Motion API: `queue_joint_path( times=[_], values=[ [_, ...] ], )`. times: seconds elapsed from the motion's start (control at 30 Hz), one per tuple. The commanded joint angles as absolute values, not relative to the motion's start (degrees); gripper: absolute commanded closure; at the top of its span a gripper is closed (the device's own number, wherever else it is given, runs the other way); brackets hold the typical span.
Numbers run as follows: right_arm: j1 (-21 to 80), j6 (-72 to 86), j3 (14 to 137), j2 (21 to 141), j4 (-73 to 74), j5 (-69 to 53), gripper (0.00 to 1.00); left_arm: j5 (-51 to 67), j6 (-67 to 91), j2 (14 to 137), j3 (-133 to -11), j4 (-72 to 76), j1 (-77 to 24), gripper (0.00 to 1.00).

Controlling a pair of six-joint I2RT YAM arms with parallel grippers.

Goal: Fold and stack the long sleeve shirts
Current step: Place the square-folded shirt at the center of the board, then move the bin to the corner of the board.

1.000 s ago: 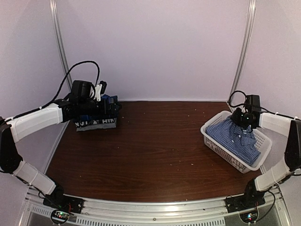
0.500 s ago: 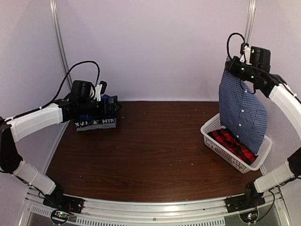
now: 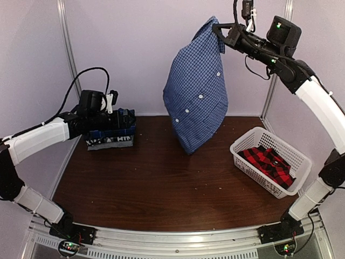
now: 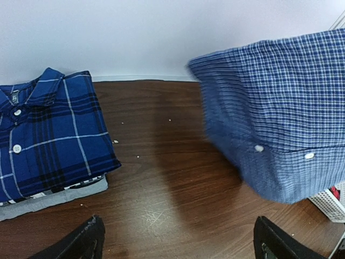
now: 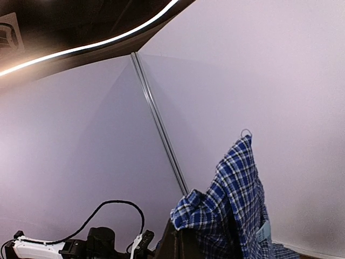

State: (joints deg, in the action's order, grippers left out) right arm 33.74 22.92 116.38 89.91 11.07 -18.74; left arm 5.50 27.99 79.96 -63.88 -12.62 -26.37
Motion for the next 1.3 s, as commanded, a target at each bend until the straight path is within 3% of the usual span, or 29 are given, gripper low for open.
queue_joint_path(
  times=[0.0, 0.1, 0.2, 0.37, 0.43, 0.67, 0.97, 1.27],
  values=[
    [31.7, 26.2, 102.8, 87.9, 4.3, -24.1, 1.0, 0.9, 29.4, 77.6, -66.1, -14.3, -26.3, 0.02],
    [28.3, 29.4, 82.6, 82.5, -2.7, -25.8, 1.0, 0.9, 29.3, 76.9, -65.5, -14.6, -26.2, 0.02],
    [27.8, 27.4, 69.3, 79.5, -0.7, -24.7, 0.77, 1.6, 28.7, 76.9, -65.0, -15.0, -26.2, 0.02],
    [30.1, 25.0, 58.4, 77.6, 5.6, -21.7, 0.43, 8.8, 27.3, 79.2, -64.5, -14.5, -26.2, 0.02],
    [30.7, 25.2, 56.5, 77.4, 6.6, -20.4, 0.35, 11.8, 27.3, 80.1, -63.3, -13.4, -26.3, 0.02],
    [34.4, 26.2, 54.5, 83.3, 6.6, -19.7, 0.32, 14.1, 28.1, 84.1, -60.1, -12.7, -30.1, 0.02],
    [34.2, 28.7, 52.3, 89.4, 6.0, -13.9, 0.31, 9.0, 29.1, 90.7, -60.6, -11.6, -43.0, 0.02],
    [28.9, 28.4, 52.5, 92.7, 6.9, -8.3, 0.3, 3.9, 29.4, 103.8, -70.8, -12.8, -53.6, 0.03]
  ],
)
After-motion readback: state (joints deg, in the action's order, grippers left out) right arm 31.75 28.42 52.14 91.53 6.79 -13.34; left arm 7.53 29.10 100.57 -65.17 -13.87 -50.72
